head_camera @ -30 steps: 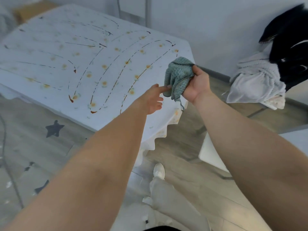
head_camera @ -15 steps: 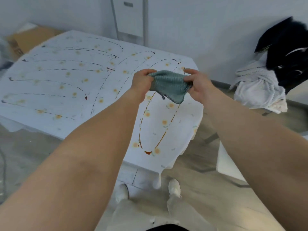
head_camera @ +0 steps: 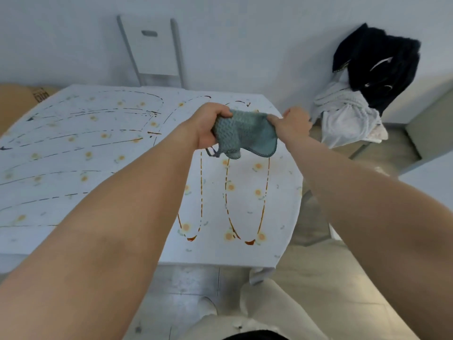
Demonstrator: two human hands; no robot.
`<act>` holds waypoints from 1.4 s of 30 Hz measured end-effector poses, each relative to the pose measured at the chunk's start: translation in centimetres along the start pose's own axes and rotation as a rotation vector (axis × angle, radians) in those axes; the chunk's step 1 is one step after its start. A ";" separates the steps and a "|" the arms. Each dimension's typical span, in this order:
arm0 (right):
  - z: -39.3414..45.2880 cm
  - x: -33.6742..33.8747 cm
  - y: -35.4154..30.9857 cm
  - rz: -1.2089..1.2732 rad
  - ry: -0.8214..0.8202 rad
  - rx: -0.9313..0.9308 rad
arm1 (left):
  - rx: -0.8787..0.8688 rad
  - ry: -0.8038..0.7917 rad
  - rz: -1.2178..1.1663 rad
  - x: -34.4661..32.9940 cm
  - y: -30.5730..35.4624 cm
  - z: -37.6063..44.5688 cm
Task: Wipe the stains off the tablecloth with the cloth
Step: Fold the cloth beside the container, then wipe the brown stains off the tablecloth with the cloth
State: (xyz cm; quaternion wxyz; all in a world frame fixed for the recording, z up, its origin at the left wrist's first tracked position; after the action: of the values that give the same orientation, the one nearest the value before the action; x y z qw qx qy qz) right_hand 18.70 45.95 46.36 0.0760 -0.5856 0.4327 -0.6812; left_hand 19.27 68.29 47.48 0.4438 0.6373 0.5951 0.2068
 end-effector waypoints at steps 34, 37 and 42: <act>18.7 -16.1 2.9 0.856 -0.097 -0.409 | 0.023 0.326 0.424 -0.1 0.1 27.9; 21.1 -17.8 1.0 0.647 -0.218 -0.292 | -0.065 0.104 0.583 0.1 0.1 29.9; 23.5 -21.0 -1.5 0.669 -0.448 -0.134 | -0.122 0.293 0.484 3.2 1.2 34.3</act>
State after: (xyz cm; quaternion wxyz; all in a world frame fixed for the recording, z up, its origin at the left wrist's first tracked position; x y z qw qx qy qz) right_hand 45.97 47.89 30.59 0.3475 -0.5500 0.6154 -0.4450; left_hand 47.81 60.48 29.72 0.3282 0.6962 0.4702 0.4319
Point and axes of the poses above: each hand's wrist, its own z-axis towards the middle knuckle, its own x-axis out of the back of the hand, y = z × x, the point moved 4 cm from there along z, towards the middle knuckle, and after that the axes turned 4 degrees about x, right-handed, at the moved point
